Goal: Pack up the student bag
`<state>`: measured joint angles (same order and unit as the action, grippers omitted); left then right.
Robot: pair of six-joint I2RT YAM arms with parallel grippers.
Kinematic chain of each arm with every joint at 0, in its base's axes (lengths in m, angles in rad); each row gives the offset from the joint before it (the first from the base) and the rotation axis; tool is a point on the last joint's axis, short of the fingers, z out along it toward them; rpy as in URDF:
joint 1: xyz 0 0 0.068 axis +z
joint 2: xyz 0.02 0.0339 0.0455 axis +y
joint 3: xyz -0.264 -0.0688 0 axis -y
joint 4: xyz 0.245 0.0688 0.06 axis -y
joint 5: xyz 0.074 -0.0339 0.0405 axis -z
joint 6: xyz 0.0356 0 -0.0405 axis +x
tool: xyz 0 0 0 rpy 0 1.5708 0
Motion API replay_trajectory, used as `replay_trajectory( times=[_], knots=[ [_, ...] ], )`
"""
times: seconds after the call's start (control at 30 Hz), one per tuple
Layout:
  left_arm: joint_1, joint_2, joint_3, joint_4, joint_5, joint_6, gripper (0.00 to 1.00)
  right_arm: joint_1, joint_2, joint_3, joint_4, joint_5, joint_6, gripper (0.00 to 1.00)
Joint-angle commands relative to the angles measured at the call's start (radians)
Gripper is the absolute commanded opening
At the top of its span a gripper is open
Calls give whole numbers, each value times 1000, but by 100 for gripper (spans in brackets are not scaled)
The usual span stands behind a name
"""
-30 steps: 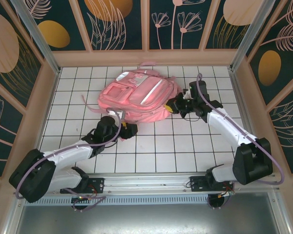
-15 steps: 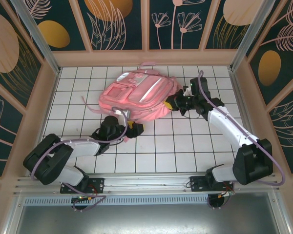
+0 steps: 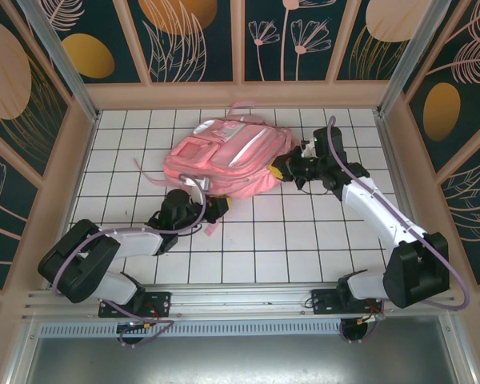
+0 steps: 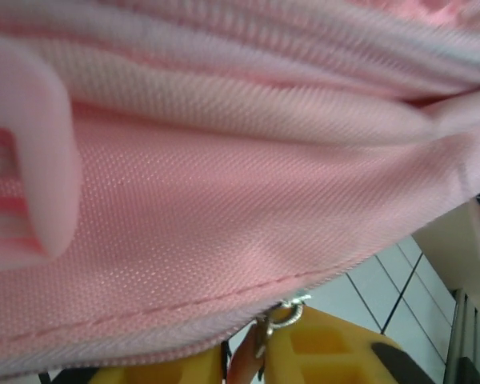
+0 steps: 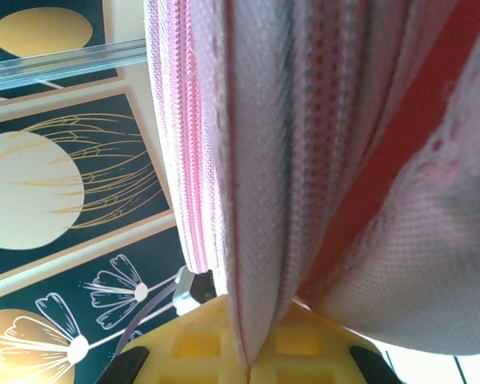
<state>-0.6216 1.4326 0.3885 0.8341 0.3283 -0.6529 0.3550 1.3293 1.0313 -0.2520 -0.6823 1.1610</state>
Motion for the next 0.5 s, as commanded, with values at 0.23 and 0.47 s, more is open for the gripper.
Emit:
replay_trajectory(
  times=[0.23, 0.47],
  knots=[
    [6, -87, -56, -85, -85, 37, 0, -13, -42, 1, 107, -16, -46, 0],
    [6, -95, -64, -217, -165, 66, 0, -56, -45, 16, 53, -3, -102, 0]
  ],
)
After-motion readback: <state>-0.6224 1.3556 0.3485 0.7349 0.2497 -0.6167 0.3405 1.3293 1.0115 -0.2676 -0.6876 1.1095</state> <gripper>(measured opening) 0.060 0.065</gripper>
